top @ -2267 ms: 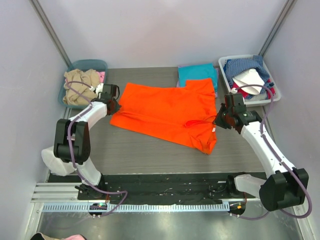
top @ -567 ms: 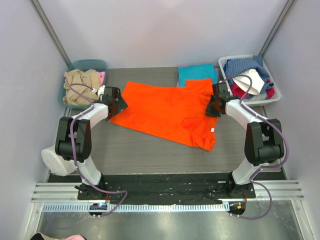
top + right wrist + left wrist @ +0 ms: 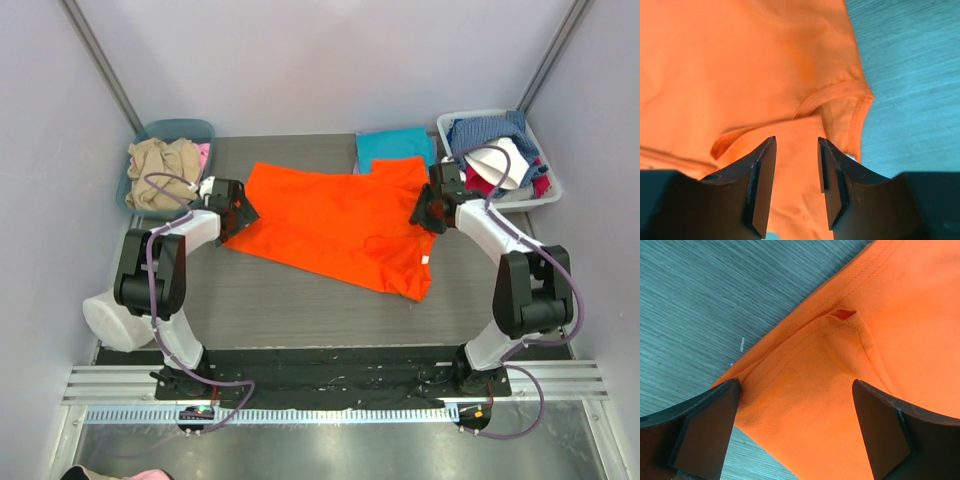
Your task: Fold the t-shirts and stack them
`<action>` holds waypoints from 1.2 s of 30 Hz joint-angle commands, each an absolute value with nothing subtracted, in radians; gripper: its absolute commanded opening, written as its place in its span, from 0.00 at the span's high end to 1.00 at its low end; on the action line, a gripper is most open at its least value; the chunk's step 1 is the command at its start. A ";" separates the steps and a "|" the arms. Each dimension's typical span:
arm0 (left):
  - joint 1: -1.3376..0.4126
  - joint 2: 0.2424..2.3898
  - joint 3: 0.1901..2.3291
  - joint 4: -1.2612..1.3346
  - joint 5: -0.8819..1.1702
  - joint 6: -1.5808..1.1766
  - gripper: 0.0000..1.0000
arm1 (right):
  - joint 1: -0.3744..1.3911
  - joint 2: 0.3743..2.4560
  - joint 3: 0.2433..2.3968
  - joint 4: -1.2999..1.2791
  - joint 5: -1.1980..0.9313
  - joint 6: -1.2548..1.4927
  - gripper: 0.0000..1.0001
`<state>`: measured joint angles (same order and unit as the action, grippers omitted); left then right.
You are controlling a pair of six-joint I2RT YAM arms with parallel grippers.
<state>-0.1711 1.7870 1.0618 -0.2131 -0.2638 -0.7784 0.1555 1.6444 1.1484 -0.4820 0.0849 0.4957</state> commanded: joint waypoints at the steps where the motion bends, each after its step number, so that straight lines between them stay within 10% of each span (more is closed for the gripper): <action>1: -0.176 1.790 1.026 -0.187 -0.271 -0.795 0.00 | 0.152 1.467 1.123 -0.514 0.066 0.495 0.53; 17: -0.169 1.709 0.911 -0.232 -0.324 -0.824 0.00 | 0.215 0.993 0.786 -0.702 -0.069 0.678 0.51; 36: -0.123 1.483 0.773 -0.354 -0.436 -0.882 0.00 | 0.227 0.893 0.664 -0.766 -0.057 0.681 0.51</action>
